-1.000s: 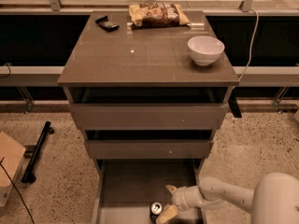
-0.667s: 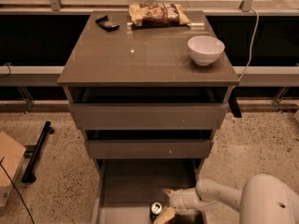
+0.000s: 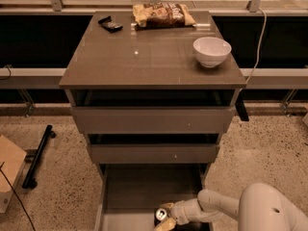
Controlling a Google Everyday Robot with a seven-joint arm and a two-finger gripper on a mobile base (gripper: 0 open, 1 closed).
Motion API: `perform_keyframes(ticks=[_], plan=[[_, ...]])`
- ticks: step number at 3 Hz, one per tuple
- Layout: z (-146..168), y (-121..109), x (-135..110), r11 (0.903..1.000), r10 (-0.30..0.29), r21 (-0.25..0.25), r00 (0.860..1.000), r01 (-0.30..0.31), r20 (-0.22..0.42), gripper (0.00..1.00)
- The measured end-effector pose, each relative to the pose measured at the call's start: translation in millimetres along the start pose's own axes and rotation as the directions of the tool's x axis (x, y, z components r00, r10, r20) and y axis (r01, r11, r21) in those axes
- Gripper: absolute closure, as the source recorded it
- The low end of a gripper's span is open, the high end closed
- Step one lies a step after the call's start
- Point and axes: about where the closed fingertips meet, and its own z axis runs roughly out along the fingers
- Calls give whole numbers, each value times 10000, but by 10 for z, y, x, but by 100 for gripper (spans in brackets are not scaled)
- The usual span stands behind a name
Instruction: Pick pepsi can from bottom drawer and place on counter
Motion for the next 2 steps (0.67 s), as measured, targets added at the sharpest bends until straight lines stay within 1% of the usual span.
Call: perform_keyframes(ticks=[1, 2], plan=[[101, 66, 25, 9994, 214, -277, 9996, -209, 190, 41], [128, 112, -63, 9992, 200, -358, 9984, -181, 520, 65]])
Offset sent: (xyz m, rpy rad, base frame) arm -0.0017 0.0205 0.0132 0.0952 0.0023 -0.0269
